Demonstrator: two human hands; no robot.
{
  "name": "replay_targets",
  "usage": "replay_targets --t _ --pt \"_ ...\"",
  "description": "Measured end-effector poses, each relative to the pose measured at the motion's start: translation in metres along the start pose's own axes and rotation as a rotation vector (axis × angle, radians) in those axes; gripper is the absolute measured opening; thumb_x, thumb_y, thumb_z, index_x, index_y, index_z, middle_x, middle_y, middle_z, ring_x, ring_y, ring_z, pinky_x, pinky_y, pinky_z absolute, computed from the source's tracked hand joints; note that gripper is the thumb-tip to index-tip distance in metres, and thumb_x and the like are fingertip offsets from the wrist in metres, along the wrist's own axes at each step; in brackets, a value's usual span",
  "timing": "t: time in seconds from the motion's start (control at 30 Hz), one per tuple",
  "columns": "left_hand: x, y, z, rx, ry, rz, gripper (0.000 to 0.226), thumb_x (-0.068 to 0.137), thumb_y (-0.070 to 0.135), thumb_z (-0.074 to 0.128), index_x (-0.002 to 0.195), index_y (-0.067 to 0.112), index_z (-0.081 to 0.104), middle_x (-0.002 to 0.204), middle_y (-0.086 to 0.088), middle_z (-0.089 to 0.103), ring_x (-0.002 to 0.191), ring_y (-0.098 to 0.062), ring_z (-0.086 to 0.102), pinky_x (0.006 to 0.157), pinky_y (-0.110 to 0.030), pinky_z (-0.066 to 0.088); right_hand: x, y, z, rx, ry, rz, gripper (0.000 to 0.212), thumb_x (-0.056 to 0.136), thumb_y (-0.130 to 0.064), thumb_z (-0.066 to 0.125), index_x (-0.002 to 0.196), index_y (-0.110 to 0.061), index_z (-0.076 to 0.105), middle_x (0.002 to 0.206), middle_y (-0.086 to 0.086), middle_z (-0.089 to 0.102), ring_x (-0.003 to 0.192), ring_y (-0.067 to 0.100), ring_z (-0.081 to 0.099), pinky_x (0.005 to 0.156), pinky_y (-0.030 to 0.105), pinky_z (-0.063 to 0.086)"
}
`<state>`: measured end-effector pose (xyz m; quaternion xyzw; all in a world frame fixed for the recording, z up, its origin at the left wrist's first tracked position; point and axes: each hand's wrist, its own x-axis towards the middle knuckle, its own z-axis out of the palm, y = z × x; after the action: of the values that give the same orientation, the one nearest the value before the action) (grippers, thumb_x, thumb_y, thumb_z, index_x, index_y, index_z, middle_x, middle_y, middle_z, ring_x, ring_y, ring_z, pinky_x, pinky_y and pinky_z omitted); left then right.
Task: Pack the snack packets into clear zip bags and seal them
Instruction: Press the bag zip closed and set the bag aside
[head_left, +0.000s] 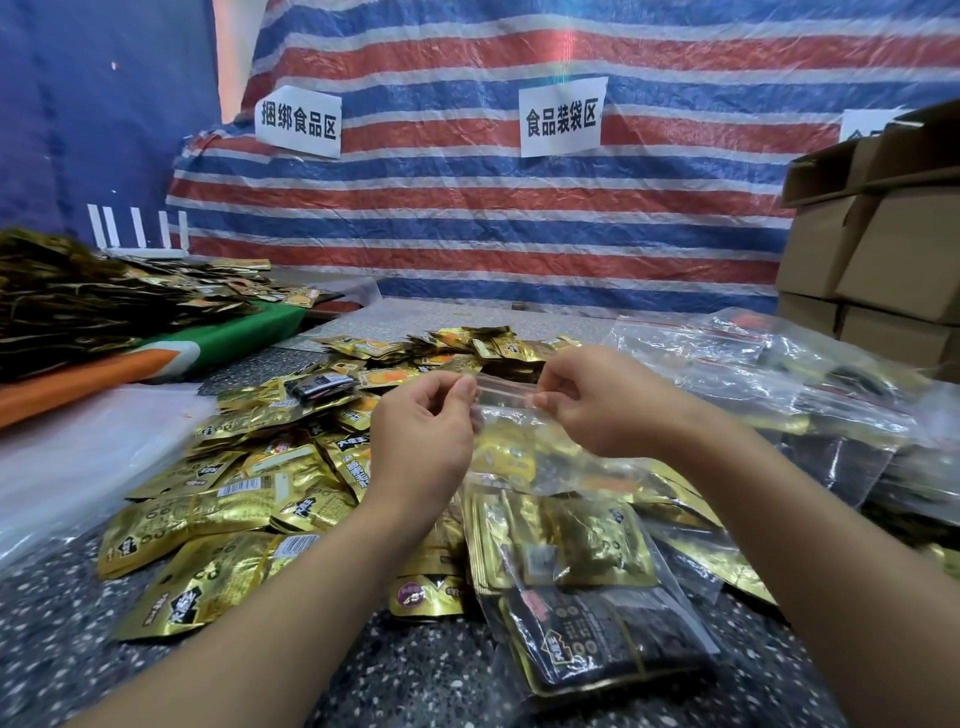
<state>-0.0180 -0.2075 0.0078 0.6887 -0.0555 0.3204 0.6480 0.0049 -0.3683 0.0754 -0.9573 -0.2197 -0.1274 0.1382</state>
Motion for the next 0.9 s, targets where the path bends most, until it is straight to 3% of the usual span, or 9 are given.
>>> replay_targets --t 0.1,0.27,0.47,0.67,0.8,0.9 --pt "0.000 0.000 -0.001 0.006 0.005 -0.005 0.021 0.098 0.017 0.059 0.082 0.020 0.071 0.070 -0.006 0.071 0.057 -0.005 0.061 0.051 -0.020 0.049 -0.010 0.017 -0.005 -0.003 0.008 0.041 0.030 0.098 -0.029 0.058 0.069 -0.028 0.051 0.069 -0.009 0.056 0.063 0.008 0.051 0.052 0.027 0.034" --pt "-0.002 0.001 0.000 0.017 -0.010 -0.001 0.019 0.098 0.020 0.059 0.084 0.020 0.072 0.075 -0.005 0.072 0.068 -0.020 0.066 0.058 -0.031 0.054 -0.027 0.042 -0.007 0.026 0.052 0.098 0.021 0.098 -0.031 0.058 0.078 -0.025 0.060 0.078 -0.002 0.063 0.073 0.019 0.060 0.068 0.040 0.053" --pt "-0.002 0.004 0.001 0.007 -0.007 0.003 0.020 0.098 0.019 0.059 0.082 0.022 0.071 0.070 -0.001 0.071 0.060 -0.009 0.063 0.053 -0.024 0.051 -0.040 0.059 -0.011 0.073 0.095 0.083 0.023 0.098 -0.027 0.058 0.075 -0.028 0.056 0.079 -0.008 0.059 0.072 0.010 0.054 0.058 0.026 0.039" --pt "-0.002 0.005 -0.001 -0.020 -0.028 0.005 0.021 0.098 0.020 0.058 0.082 0.022 0.071 0.071 -0.005 0.071 0.061 -0.014 0.062 0.052 -0.028 0.049 -0.056 0.068 -0.014 0.164 0.150 0.036 0.023 0.095 -0.021 0.063 0.074 -0.030 0.058 0.075 -0.004 0.063 0.070 0.018 0.058 0.066 0.035 0.049" --pt "-0.001 0.004 -0.001 -0.034 -0.034 0.015 0.021 0.098 0.020 0.057 0.081 0.022 0.070 0.067 0.001 0.070 0.059 -0.009 0.061 0.052 -0.025 0.049 -0.059 0.070 -0.011 0.143 0.211 -0.006 0.028 0.095 -0.022 0.063 0.071 -0.033 0.055 0.065 -0.007 0.058 0.055 0.006 0.048 0.050 0.023 0.037" --pt "-0.002 0.002 0.000 -0.071 -0.052 0.006 0.021 0.099 0.020 0.056 0.084 0.020 0.070 0.065 0.004 0.069 0.057 -0.006 0.062 0.051 -0.019 0.049 -0.059 0.071 -0.011 0.149 0.253 -0.042 0.031 0.095 -0.021 0.064 0.071 -0.037 0.053 0.065 -0.010 0.057 0.057 0.005 0.052 0.052 0.023 0.036"
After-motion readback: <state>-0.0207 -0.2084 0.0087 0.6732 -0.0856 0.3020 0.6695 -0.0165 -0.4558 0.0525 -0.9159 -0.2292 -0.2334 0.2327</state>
